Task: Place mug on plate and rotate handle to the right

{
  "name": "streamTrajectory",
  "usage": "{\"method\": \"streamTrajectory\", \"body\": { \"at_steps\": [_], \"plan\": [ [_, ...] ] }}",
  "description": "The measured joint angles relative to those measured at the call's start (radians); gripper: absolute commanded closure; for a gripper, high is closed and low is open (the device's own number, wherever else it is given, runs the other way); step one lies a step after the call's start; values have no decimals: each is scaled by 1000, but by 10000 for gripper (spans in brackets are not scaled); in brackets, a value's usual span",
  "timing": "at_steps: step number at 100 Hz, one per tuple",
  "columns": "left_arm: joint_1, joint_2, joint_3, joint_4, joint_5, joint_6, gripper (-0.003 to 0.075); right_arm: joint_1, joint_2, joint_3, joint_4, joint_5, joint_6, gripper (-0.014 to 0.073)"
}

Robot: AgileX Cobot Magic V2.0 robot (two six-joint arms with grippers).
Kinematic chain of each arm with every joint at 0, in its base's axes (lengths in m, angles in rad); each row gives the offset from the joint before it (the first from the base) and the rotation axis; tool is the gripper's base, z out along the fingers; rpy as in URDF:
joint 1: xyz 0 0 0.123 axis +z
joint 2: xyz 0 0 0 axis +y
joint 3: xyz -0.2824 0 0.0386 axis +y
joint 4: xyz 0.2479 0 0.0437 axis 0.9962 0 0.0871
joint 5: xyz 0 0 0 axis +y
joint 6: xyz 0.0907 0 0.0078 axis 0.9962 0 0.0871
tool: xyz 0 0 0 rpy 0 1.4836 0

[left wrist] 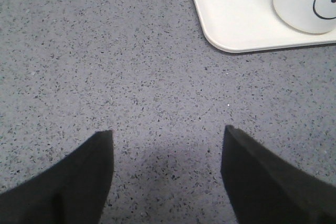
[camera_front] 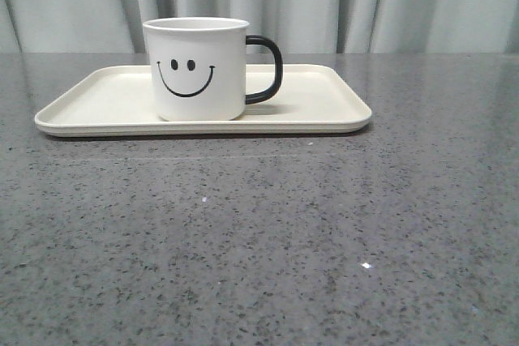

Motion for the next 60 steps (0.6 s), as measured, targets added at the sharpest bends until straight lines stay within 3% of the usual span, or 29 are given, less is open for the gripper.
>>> {"method": "streamTrajectory", "body": {
  "at_steps": [13, 21, 29, 45, 50, 60],
  "plan": [
    [0, 0, 0, 0, 0, 0, 283, 0, -1, 4, 0, 2, 0, 165],
    [0, 0, 0, -1, 0, 0, 318, 0, -1, 4, -1, 0, 0, 257],
    [0, 0, 0, -1, 0, 0, 400, 0, -1, 4, -2, -6, 2, 379],
    [0, 0, 0, -2, 0, 0, 663, 0, -1, 4, -2, -23, 2, 647],
    [0, 0, 0, -2, 0, 0, 743, 0, -1, 4, -2, -27, 2, 660],
    [0, 0, 0, -2, 0, 0, 740, 0, -1, 4, -2, -31, 4, 661]
  ]
}}
